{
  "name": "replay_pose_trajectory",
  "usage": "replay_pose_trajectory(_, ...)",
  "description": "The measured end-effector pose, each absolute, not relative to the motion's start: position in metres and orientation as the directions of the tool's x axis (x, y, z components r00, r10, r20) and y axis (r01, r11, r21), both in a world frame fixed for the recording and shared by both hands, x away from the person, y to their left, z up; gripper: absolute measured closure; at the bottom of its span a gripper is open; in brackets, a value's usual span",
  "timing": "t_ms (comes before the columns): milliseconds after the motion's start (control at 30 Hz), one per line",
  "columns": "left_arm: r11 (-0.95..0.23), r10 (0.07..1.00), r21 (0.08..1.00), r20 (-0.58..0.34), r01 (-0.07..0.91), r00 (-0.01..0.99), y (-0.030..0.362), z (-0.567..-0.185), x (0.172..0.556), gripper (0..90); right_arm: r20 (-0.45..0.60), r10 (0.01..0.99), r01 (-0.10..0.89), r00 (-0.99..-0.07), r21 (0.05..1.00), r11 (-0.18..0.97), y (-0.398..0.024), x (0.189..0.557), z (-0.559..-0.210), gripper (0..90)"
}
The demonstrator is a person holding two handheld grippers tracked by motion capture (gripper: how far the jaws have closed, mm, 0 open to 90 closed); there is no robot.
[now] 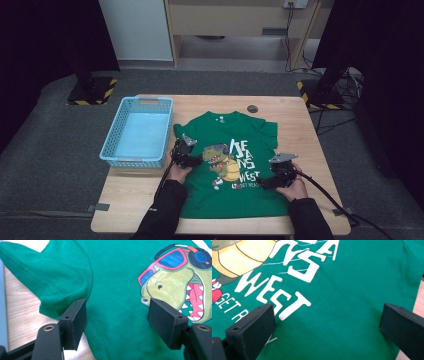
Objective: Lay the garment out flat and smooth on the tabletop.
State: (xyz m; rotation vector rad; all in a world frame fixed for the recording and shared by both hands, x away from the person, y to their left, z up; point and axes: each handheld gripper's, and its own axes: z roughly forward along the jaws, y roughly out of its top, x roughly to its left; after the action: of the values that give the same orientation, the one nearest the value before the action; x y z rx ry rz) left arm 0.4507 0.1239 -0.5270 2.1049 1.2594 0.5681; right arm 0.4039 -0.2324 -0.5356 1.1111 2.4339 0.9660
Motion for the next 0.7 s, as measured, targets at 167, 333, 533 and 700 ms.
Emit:
replay_pose_trajectory(167,-0.364,0.892,0.708,0.077,0.605,0.446,0.122,-0.529,0.460,30.1,0.010,0.760,0.552,-0.650,0.693,0.463,-0.230,0.408,-0.537,0.3)
replay_pose_trajectory(333,-0.370,0.891,0.712,0.090,0.597,0.445,0.119,-0.529,0.465,29.3,0.008,0.763,0.557,-0.647,0.688,0.465,-0.231,0.406,-0.536,0.4)
replay_pose_trajectory(533,-0.329,0.897,0.696,0.018,0.638,0.442,0.123,-0.520,0.457,32.3,-0.008,0.778,0.558,-0.629,0.692,0.458,-0.232,0.401,-0.536,0.5)
replay_pose_trajectory(700,-0.354,0.866,0.702,-0.004,0.618,0.501,0.126,-0.511,0.427,30.4,-0.027,0.772,0.541,-0.634,0.699,0.469,-0.235,0.388,-0.528,1.3)
